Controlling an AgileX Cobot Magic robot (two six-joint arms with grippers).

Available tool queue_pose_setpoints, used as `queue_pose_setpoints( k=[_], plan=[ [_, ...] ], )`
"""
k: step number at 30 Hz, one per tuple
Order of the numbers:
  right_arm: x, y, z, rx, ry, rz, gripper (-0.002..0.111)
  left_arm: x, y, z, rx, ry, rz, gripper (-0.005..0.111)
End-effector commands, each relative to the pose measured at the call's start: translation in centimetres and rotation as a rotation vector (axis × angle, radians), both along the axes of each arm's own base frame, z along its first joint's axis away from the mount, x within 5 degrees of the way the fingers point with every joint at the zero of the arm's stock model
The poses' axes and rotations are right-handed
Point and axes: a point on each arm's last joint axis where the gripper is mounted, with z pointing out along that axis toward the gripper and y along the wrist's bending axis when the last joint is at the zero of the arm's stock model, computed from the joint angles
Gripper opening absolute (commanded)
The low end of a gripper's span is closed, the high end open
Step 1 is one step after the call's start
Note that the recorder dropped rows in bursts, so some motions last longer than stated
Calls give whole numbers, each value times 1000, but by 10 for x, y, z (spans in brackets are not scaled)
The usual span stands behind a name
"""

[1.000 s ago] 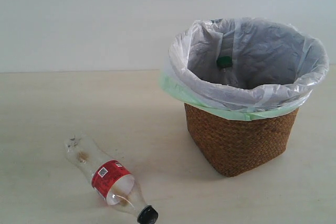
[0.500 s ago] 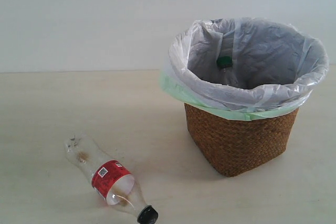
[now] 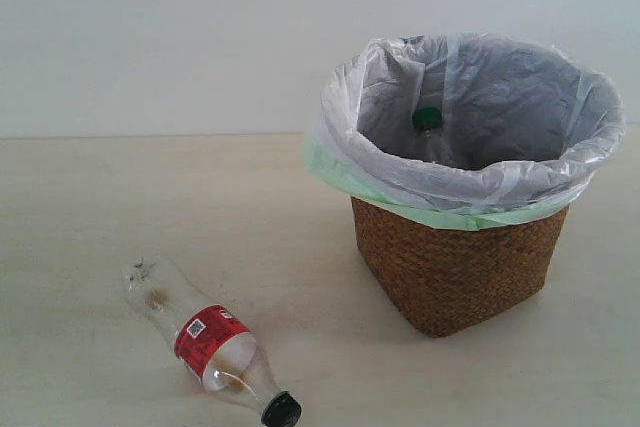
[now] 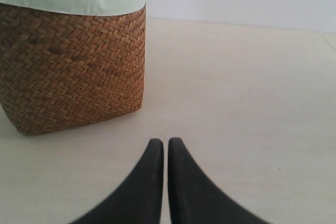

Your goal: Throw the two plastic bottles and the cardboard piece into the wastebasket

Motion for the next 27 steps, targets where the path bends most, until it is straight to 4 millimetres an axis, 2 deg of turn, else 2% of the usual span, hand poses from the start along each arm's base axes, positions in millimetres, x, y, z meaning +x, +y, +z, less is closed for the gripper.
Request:
queue_pose_setpoints(
  k=[1,11,13,14,17,21,24,26,27],
  plan=[
    [0,0,0,-13,-6,-4,0,0,0,-1,4,2,2,4],
    [0,-1,0,-17,-7,-4,0,0,0,-1,4,2,2,4],
    [0,-1,0,-17,-7,-4,0,0,1,0,77,-15,-5,4],
    [0,-1,0,-17,-7,-4,0,1,1,4,121,-55,-9,4],
    [0,-1,0,-17,-7,-4,0,2,-1,14,-2,-170,-6,4],
    [0,-1,0,-17,-7,-4,0,-2,0,45,20,-511,6,4],
    [0,-1,0,-17,-7,-4,0,-13,2,67,-211,-786,-11,4],
    [0,-1,0,-17,-7,-4,0,-18,1,74,-412,-870,-79,4],
    [0,-1,0,-17,-7,-4,0,-19,0,76,-447,-890,-106,4]
  ],
)
